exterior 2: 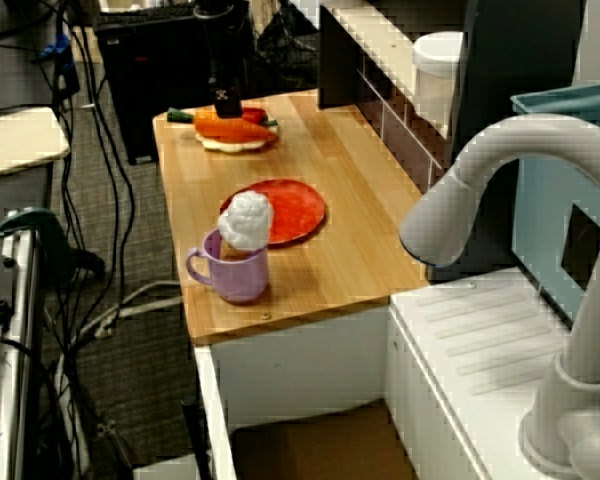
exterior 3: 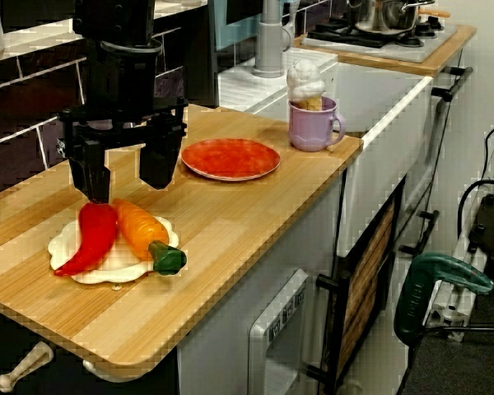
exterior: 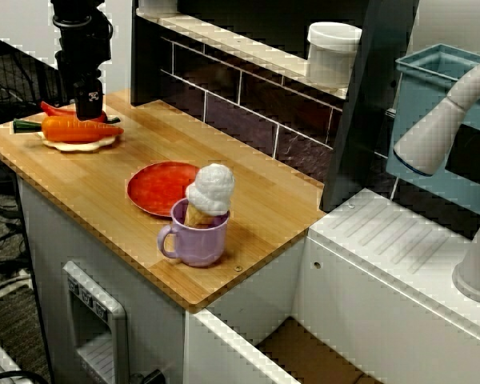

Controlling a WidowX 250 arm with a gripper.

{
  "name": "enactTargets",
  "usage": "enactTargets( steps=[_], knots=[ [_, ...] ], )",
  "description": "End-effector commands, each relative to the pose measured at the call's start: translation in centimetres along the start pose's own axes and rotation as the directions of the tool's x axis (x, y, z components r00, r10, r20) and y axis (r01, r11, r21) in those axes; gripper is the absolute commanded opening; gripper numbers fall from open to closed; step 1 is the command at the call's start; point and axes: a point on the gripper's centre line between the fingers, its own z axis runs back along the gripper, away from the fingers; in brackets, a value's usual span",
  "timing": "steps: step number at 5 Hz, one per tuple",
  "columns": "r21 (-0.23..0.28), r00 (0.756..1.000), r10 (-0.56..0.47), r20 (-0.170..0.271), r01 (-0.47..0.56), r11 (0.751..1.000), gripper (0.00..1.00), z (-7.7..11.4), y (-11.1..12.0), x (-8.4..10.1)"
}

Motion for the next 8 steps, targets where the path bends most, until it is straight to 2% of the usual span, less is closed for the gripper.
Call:
enactTargets(
  steps=[1,2,3,5,6,7,8],
  knots=[
    [0.059,0.983,-0.177,0.050,0.174,0.983,1.00,1.7,1.6,0.8],
    [0.053,0.973,-0.230,0.037,0.227,0.972,1.00,1.8,1.7,1.0],
    [0.014,0.965,-0.260,0.017,0.260,0.966,1.00,1.7,1.9,0.9],
    [0.016,0.963,-0.271,0.001,0.271,0.962,1.00,1.4,1.9,1.1],
    [0.024,0.961,-0.277,0.009,0.276,0.961,1.00,1.4,2.2,1.2],
    [0.033,0.962,-0.269,0.045,0.268,0.963,1.00,1.4,2.7,1.2],
    [0.041,0.964,-0.262,0.051,0.261,0.965,1.00,1.5,3.1,1.5]
  ],
)
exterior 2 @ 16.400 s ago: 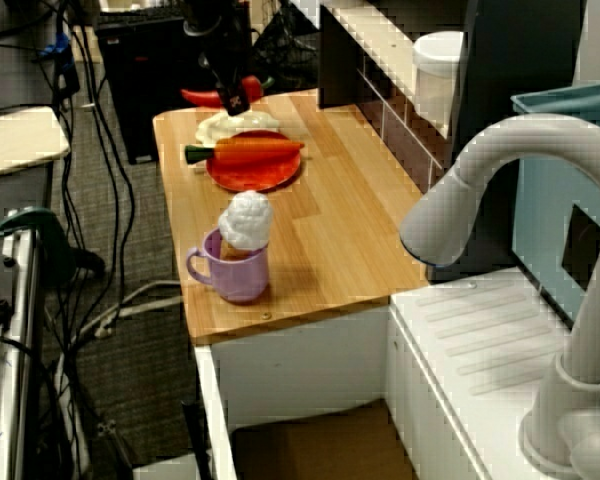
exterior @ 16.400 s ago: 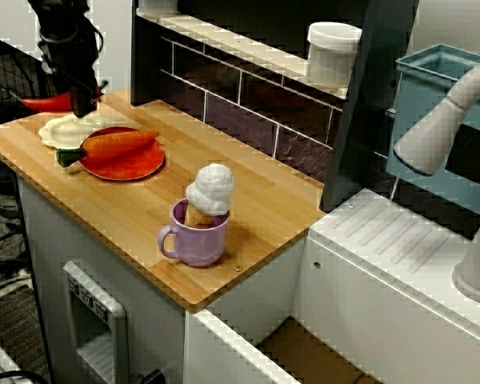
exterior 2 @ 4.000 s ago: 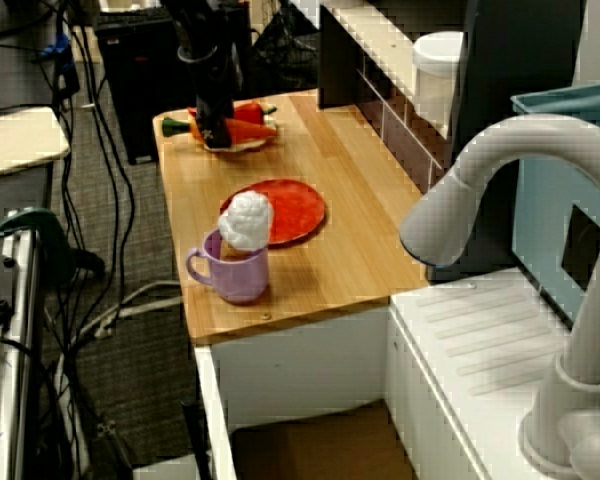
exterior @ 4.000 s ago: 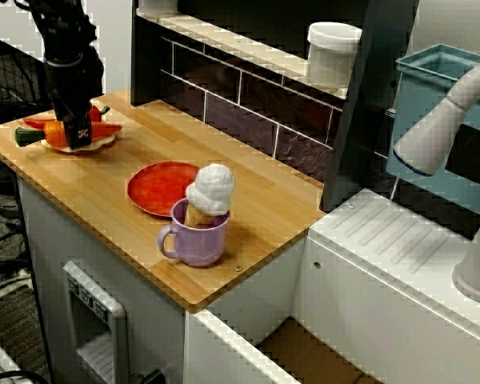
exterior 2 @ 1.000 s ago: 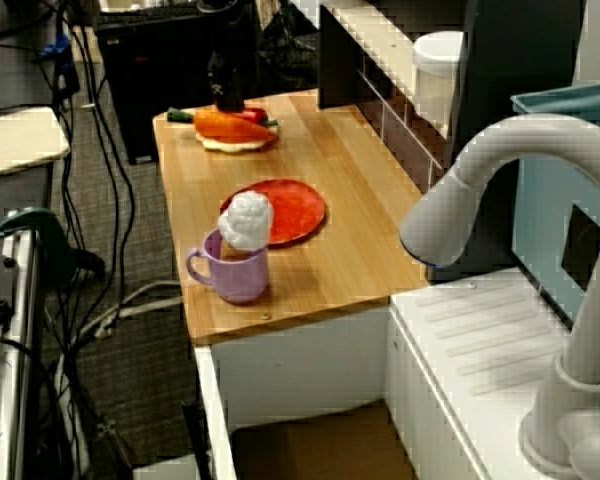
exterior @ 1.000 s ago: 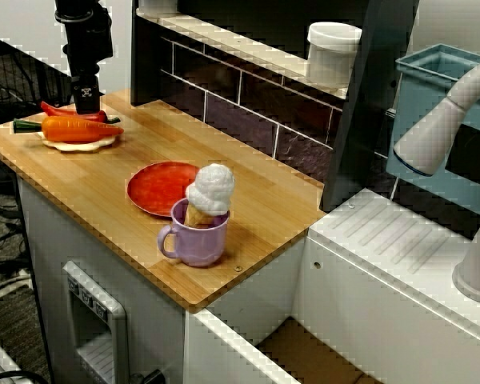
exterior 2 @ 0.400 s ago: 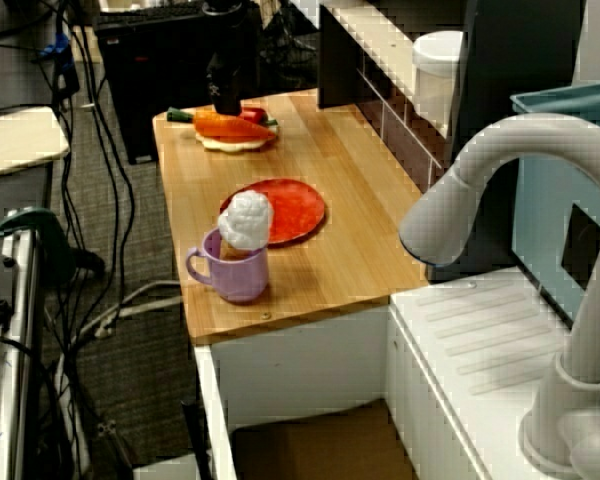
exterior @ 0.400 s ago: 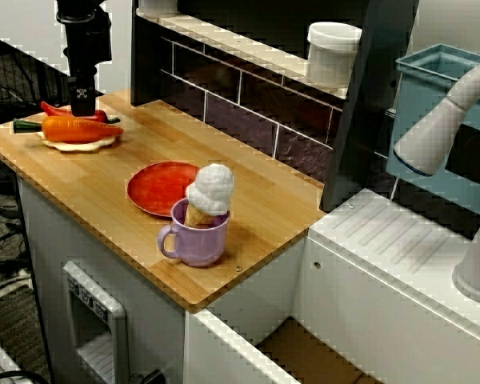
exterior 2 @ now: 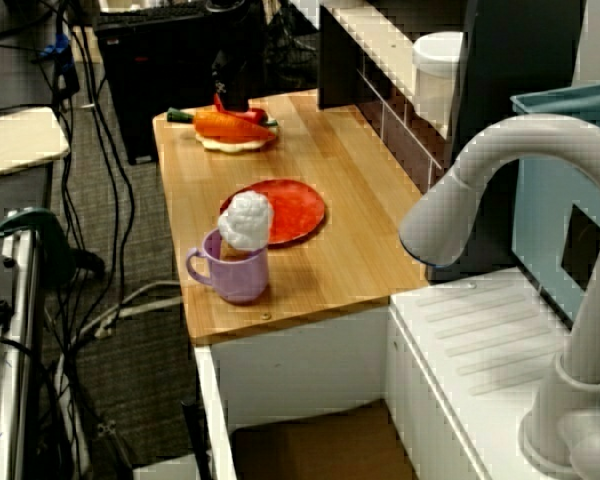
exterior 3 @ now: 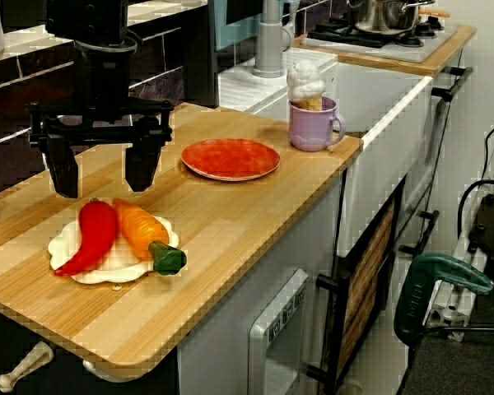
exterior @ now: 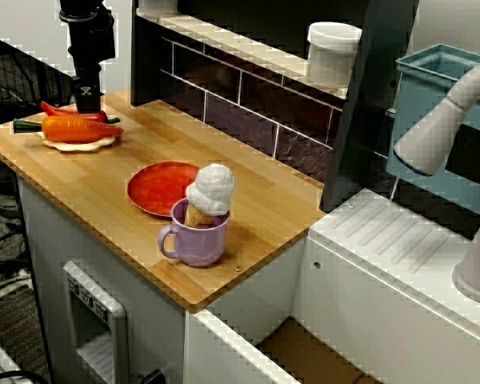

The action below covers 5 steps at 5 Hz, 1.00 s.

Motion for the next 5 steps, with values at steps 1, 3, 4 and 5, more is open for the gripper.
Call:
enactTargets(
  steps=[1,3,4,5],
  knots=[
    [0.067,0.999,0.010,0.040,-0.013,0.998,1.00,1.60,2.48,0.05],
    [0.086,0.999,0.006,0.039,-0.009,0.996,1.00,0.87,3.17,0.01],
    [0.089,0.999,-0.004,0.036,0.001,0.996,1.00,0.80,3.19,-0.17],
    [0.083,1.000,-0.012,0.028,0.010,0.996,1.00,0.88,3.02,-0.32]
  ],
)
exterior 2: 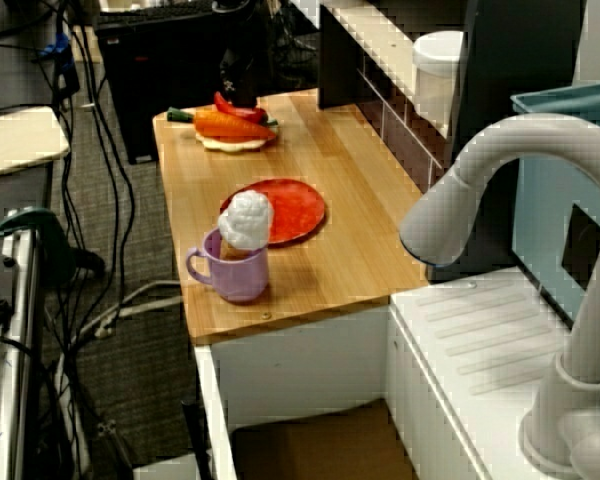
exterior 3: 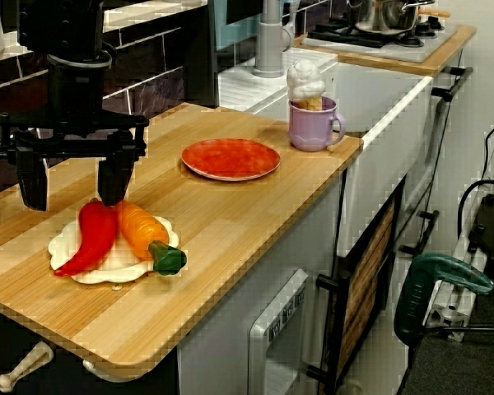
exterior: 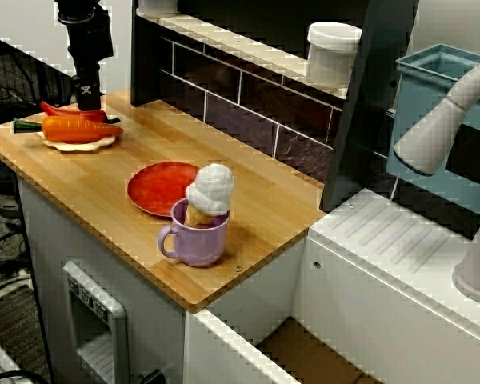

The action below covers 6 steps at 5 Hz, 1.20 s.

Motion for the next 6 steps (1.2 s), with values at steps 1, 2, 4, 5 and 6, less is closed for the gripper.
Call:
enactTargets(
  steps=[1,2,4,5,6],
  knots=[
    [0.029,1.000,-0.009,0.001,0.009,1.000,1.00,1.9,1.0,-0.3],
    [0.026,1.000,-0.015,0.003,0.014,1.000,1.00,2.1,0.9,-0.5],
    [0.031,1.000,-0.017,-0.010,0.017,0.999,1.00,1.1,0.6,-0.5],
    [0.039,1.000,-0.014,-0.012,0.014,0.999,1.00,0.8,0.6,-0.4],
    [0.048,1.000,-0.017,-0.019,0.018,0.999,1.00,0.2,0.2,-0.5]
  ],
)
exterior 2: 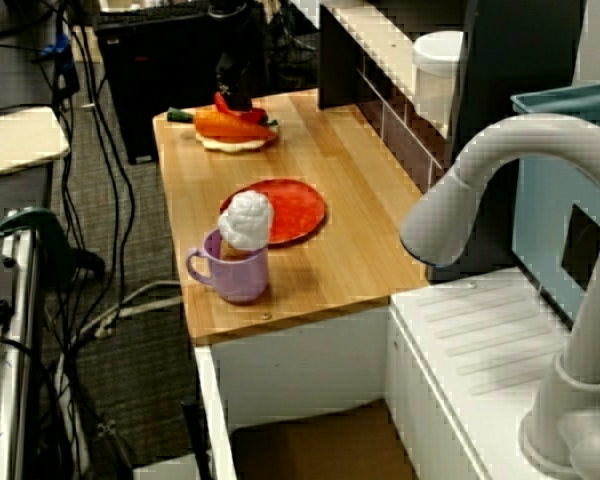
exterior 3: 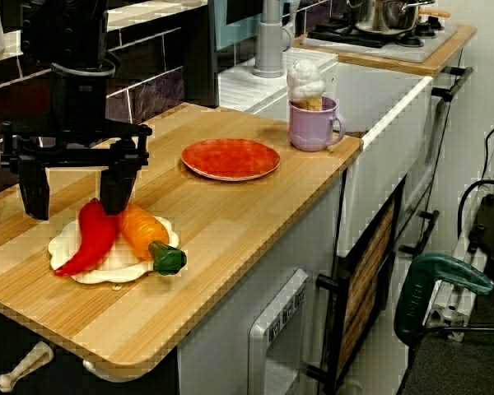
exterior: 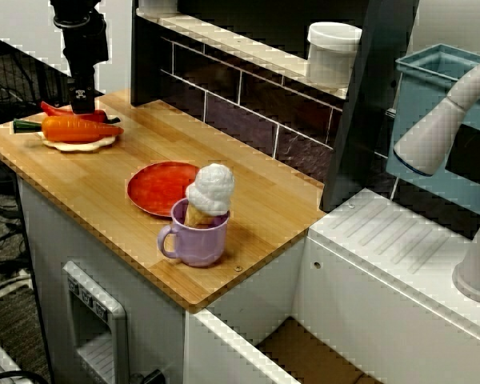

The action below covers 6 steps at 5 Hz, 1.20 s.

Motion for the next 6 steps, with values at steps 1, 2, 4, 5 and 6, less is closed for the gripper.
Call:
enactTargets(
  steps=[1,2,4,5,6],
  knots=[
    [0.044,1.000,-0.012,-0.006,0.012,0.999,1.00,0.31,0.16,-0.05],
    [0.044,1.000,-0.014,-0.007,0.015,0.999,1.00,0.35,-0.07,-0.11],
    [0.047,1.000,-0.008,-0.015,0.008,0.999,1.00,0.11,-0.20,-0.15],
    [0.066,1.000,0.015,-0.021,-0.014,0.998,0.94,-0.08,0.01,-0.10],
    [0.068,1.000,0.025,-0.016,-0.024,0.997,0.00,-0.04,0.02,-0.23]
  ],
)
